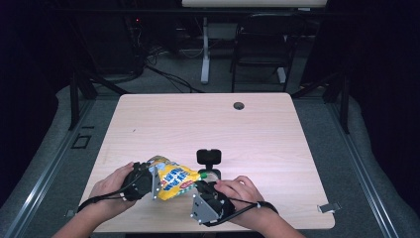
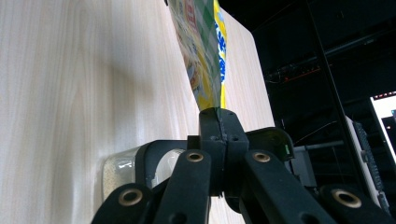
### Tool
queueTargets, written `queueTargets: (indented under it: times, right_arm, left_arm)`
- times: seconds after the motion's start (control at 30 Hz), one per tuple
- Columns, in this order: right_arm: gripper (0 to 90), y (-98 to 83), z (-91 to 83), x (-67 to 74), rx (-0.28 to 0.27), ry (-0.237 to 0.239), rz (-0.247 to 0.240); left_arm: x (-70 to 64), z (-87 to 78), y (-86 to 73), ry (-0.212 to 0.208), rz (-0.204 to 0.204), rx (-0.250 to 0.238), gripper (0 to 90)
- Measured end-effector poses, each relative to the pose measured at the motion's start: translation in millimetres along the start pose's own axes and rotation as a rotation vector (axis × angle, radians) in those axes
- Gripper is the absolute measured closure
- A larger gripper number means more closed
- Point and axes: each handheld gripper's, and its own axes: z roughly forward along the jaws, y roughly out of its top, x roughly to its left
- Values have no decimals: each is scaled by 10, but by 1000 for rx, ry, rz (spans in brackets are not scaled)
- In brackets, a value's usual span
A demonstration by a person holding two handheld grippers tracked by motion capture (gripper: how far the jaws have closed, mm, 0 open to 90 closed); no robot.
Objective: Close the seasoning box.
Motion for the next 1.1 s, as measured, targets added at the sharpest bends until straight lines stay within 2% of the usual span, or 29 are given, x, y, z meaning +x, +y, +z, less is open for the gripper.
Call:
queueTargets:
  times: [0.5, 0.83, 0.9, 1.0, 1.1]
  right_arm:
    - [900, -33, 34, 43, -12, -6, 31]
    - [900, -66, 25, 60, -17, -12, 36]
    - [900, -76, 33, 74, -24, -12, 45]
    - [900, -80, 35, 82, -21, -16, 40]
    - [900, -93, 42, 99, -28, -18, 50]
  left_arm:
    - [21, -20, 18, 28, 47, 25, 581]
    - [30, -51, 62, 63, 93, 44, 582]
    - [25, -59, 70, 85, 108, 50, 582]
    - [22, -57, 74, 84, 105, 42, 582]
    - [18, -60, 86, 101, 122, 47, 582]
